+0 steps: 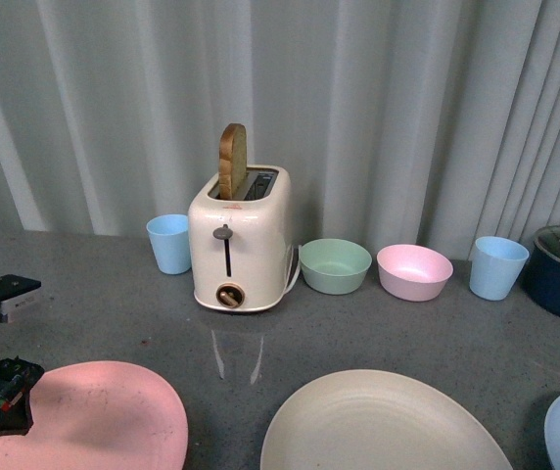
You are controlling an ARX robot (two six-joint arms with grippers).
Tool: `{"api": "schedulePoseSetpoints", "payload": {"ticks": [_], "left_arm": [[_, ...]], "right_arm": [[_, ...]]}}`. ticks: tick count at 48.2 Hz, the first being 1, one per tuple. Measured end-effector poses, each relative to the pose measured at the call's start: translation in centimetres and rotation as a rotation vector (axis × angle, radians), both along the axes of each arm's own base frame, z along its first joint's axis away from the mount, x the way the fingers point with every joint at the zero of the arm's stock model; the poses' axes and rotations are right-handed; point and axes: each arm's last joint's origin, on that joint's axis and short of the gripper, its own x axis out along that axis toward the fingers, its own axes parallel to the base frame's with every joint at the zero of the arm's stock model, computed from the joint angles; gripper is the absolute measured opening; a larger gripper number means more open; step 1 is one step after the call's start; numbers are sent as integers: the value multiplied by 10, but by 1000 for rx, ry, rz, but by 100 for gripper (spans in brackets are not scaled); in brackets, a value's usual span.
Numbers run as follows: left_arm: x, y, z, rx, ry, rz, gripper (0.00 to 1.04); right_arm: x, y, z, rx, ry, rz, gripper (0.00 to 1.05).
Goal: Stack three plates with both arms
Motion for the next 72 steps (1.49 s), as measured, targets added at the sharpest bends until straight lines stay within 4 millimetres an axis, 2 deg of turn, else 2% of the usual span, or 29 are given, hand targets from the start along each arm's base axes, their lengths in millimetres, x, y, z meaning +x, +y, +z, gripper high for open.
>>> {"api": "schedulePoseSetpoints", "payload": {"ticks": [35, 40, 46, 55, 60, 65, 72], "left_arm": [[0, 7, -27, 29, 61, -30, 96], [0, 8, -27, 40, 54, -38, 77], [1, 11, -27, 55, 49, -37, 62], [1, 15, -27, 66, 47, -34, 27], [2, 15, -26, 59, 39, -35, 15], [4, 15, -23, 43, 25, -34, 7], [4, 14, -21, 39, 22, -37, 5]], "right_arm": [[0, 0, 0, 0, 0, 0, 97], [0, 0, 0, 0, 0, 0, 97], [0, 0, 0, 0, 0, 0, 97], [0, 0, 0, 0, 0, 0, 97], [0, 0, 0, 0, 0, 0, 97], [0, 0, 0, 0, 0, 0, 97], [0, 0, 0, 0, 0, 0, 97]]}}
